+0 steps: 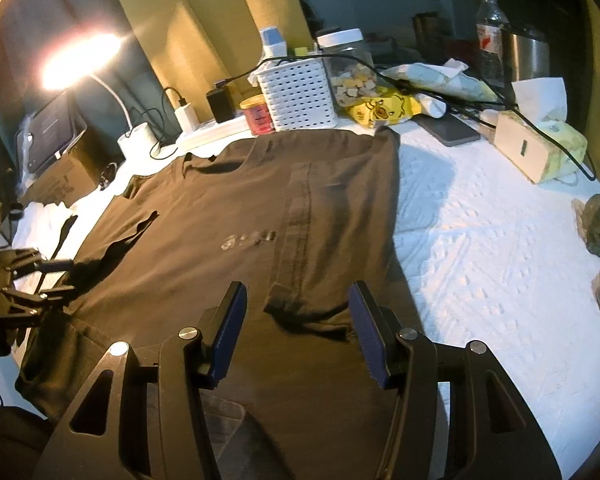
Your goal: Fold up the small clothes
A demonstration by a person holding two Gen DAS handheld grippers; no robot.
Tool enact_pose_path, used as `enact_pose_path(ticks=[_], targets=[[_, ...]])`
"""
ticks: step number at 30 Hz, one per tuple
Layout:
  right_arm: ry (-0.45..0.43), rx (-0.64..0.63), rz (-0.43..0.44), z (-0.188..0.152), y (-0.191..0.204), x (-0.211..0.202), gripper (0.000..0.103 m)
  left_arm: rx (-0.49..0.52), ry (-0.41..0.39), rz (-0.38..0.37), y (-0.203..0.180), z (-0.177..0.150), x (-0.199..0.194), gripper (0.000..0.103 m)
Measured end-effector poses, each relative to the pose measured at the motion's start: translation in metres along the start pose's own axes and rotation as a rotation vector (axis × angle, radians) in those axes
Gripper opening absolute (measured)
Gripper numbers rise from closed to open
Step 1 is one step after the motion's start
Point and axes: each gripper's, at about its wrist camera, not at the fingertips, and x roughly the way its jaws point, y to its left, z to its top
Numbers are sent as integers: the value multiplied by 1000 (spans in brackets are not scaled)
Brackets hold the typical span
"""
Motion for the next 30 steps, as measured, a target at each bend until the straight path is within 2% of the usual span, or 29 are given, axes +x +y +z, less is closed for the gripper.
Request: enact_pose_path(ticks=[6, 10, 11, 12, 14, 18, 24, 30], targets=[[2, -5, -6, -1, 3, -4, 57, -49, 11, 37, 14, -7, 15, 34], [3, -4, -13, -1, 3, -6, 57, -82, -8, -16, 23, -8, 22, 34], [3, -4, -14, -1, 3, -6, 57, -87, -12, -21, 24, -7, 23, 27], [3, -3, -15, -1, 4, -7, 57, -90, -17, -13, 25, -7, 23, 14], [3, -3, -17, -1, 3, -7, 57, -106, -21, -5, 30, -6, 22, 4], [3, -4, -18, -1, 3, -8, 57, -119, -47, -31, 27, -8, 11, 4], [4, -3, -22, -3, 4, -11, 57, -79, -90, -125, 7, -6, -12, 4], [-1, -1, -30, -9, 3, -17, 57, -71, -62, -155, 0, -12, -9, 5]])
